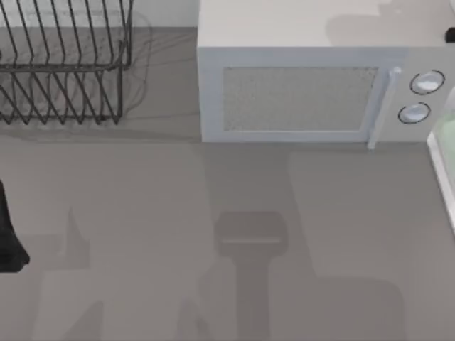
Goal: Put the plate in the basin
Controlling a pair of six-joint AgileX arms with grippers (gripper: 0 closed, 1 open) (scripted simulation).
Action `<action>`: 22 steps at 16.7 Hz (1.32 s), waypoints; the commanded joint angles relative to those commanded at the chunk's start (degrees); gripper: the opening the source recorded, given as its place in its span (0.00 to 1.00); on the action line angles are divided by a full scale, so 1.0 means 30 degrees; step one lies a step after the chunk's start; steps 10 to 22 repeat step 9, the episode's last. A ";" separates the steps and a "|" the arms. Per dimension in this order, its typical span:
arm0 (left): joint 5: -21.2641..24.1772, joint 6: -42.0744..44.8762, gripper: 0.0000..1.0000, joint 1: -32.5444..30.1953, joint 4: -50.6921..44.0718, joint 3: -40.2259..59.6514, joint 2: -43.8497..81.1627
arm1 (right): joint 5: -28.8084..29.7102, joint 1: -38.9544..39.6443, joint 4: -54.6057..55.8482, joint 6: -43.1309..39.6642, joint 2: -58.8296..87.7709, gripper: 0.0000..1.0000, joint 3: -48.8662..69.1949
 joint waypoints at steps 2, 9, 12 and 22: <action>0.0000 0.0000 1.00 0.0000 0.0000 0.0000 0.0000 | 0.0000 0.0000 0.0000 0.0000 0.0000 0.90 0.0000; 0.0000 0.0000 1.00 0.0000 0.0000 0.0000 0.0000 | 0.0000 0.0000 0.0000 0.0000 0.0000 1.00 0.0000; 0.0000 0.0000 1.00 0.0000 0.0000 0.0000 0.0000 | 0.0000 0.0000 0.0000 0.0000 0.0000 1.00 0.0000; 0.0000 0.0000 1.00 0.0000 0.0000 0.0000 0.0000 | 0.0000 0.0000 0.0000 0.0000 0.0000 1.00 0.0000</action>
